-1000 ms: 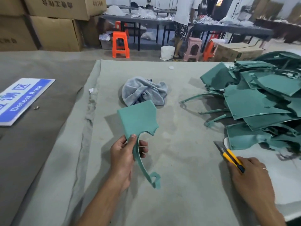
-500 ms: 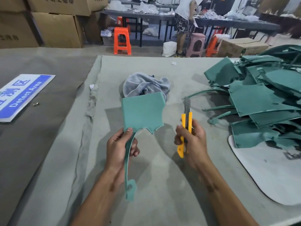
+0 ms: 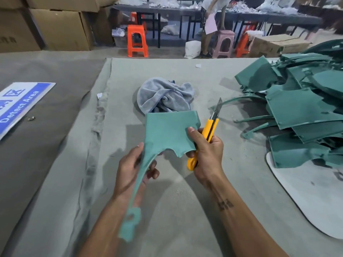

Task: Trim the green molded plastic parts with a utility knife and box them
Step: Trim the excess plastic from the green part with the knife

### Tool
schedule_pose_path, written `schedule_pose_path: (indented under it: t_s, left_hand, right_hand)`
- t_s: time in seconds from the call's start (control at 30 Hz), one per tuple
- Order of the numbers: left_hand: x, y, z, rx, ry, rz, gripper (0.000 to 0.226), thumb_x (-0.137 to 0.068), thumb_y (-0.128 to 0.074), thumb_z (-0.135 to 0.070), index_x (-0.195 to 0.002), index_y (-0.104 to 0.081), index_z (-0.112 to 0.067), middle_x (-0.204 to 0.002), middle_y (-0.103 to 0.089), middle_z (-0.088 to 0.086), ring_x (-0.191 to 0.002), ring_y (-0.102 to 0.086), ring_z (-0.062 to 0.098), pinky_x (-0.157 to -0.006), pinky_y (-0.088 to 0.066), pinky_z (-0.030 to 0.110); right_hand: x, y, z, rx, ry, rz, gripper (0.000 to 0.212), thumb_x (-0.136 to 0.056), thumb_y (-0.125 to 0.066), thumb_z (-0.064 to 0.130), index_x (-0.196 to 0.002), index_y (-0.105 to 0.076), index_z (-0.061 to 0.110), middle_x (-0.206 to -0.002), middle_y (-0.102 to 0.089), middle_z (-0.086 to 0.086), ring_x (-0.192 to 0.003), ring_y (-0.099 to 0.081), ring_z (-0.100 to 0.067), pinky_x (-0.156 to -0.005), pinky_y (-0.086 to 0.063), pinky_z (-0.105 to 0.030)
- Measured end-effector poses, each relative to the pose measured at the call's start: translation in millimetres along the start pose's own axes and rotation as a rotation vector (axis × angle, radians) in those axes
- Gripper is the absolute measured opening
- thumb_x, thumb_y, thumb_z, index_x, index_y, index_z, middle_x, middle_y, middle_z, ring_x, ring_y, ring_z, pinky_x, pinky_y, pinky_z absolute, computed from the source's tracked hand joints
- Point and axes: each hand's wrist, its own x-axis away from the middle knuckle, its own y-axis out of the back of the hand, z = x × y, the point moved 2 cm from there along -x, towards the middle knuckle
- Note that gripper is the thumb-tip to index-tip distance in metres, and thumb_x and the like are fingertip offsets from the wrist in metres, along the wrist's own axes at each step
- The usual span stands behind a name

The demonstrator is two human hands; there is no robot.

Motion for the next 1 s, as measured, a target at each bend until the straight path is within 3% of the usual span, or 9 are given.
schedule_pose_path:
  t_s: [0.1,0.17,0.23,0.33,0.4,0.5,0.63,0.77,1.0]
  left_hand:
    - [1.5,4.2,-0.9,0.202,0.079,0.074,0.036,-0.093,-0.062,-0.043,-0.102,-0.075,-0.010,-0.109,-0.071,0.019,-0.095,-0.070,0.030,-0.073,-0.059,0.039]
    - [1.0,10.9,-1.6,0.484,0.176,0.096,0.052,-0.094,-0.061,-0.049,-0.117,-0.070,-0.002,-0.130,-0.065,0.025,-0.120,-0.065,0.039,-0.095,-0.055,0.049]
    - [-0.9,14.2,-4.0,0.696,0.197,0.091,0.051,-0.102,-0.044,-0.033,-0.131,-0.057,0.006,-0.137,-0.060,0.029,-0.126,-0.060,0.043,-0.103,-0.051,0.053]
    - [-8.3,11.6,3.0,0.501,0.105,-0.016,0.056,-0.074,-0.028,0.016,-0.119,-0.059,0.007,-0.128,-0.066,0.027,-0.115,-0.069,0.038,-0.088,-0.060,0.042]
    - [-6.7,2.4,7.0,0.277,-0.026,-0.054,0.070,-0.068,-0.033,0.025,-0.118,-0.065,-0.011,-0.118,-0.071,0.012,-0.107,-0.072,0.027,-0.085,-0.061,0.035]
    - [0.2,0.0,6.2,0.332,-0.099,-0.009,0.078,-0.071,-0.058,0.010,-0.140,-0.056,-0.028,-0.121,-0.069,0.010,-0.103,-0.069,0.026,-0.091,-0.059,0.038]
    - [1.4,4.5,-7.3,0.478,-0.077,0.167,0.059,-0.077,-0.070,-0.009,-0.134,-0.055,-0.017,-0.126,-0.066,0.014,-0.113,-0.065,0.032,-0.104,-0.050,0.045]
    - [-5.0,7.9,-4.3,0.454,0.004,-0.144,0.035,-0.086,-0.064,-0.004,-0.119,-0.064,-0.017,-0.112,-0.075,0.014,-0.098,-0.075,0.031,-0.077,-0.064,0.042]
    - [-10.6,17.3,-12.1,0.533,-0.052,-0.316,0.024,-0.094,-0.053,0.005,-0.097,-0.058,-0.019,-0.091,-0.076,0.009,-0.079,-0.074,0.023,-0.065,-0.064,0.033]
  right_hand:
    - [6.9,-1.7,-2.4,0.052,0.073,-0.074,0.021,-0.083,-0.082,0.025,-0.065,-0.072,0.025,-0.064,-0.062,-0.005,-0.045,-0.051,-0.017,-0.040,-0.042,-0.025]
    - [13.2,-5.0,-3.6,0.087,0.129,-0.116,0.023,-0.088,-0.081,0.025,-0.067,-0.072,0.024,-0.061,-0.061,-0.005,-0.044,-0.051,-0.018,-0.041,-0.045,-0.026]
    - [17.6,-8.8,-7.0,0.033,0.109,-0.170,0.023,-0.089,-0.081,0.024,-0.069,-0.073,0.024,-0.064,-0.062,-0.004,-0.045,-0.052,-0.017,-0.042,-0.047,-0.025]
    - [24.2,-13.7,-18.3,-0.010,0.022,-0.184,0.026,-0.089,-0.080,0.023,-0.067,-0.067,0.022,-0.060,-0.057,-0.003,-0.041,-0.050,-0.016,-0.040,-0.041,-0.024]
    - [31.4,-19.6,-27.1,0.037,-0.013,-0.099,0.028,-0.090,-0.080,0.023,-0.068,-0.064,0.023,-0.059,-0.055,-0.005,-0.041,-0.050,-0.017,-0.040,-0.039,-0.023]
    - [36.9,-26.3,-28.5,0.068,-0.004,0.014,0.021,-0.088,-0.079,0.024,-0.070,-0.069,0.023,-0.059,-0.059,-0.007,-0.040,-0.049,-0.018,-0.041,-0.039,-0.023]
    - [29.2,-21.2,-21.6,0.076,-0.025,0.096,0.020,-0.089,-0.077,0.019,-0.070,-0.074,0.023,-0.056,-0.061,-0.007,-0.039,-0.049,-0.016,-0.041,-0.040,-0.022]
    - [24.4,-15.6,-22.4,0.243,-0.011,0.269,0.026,-0.094,-0.079,0.025,-0.072,-0.069,0.015,-0.056,-0.062,-0.012,-0.038,-0.051,-0.018,-0.039,-0.042,-0.024]
    - [20.7,5.7,-8.5,0.814,0.387,0.402,0.034,-0.093,-0.067,0.058,-0.084,-0.059,0.026,-0.061,-0.059,0.002,-0.052,-0.059,-0.024,-0.050,-0.048,-0.038]
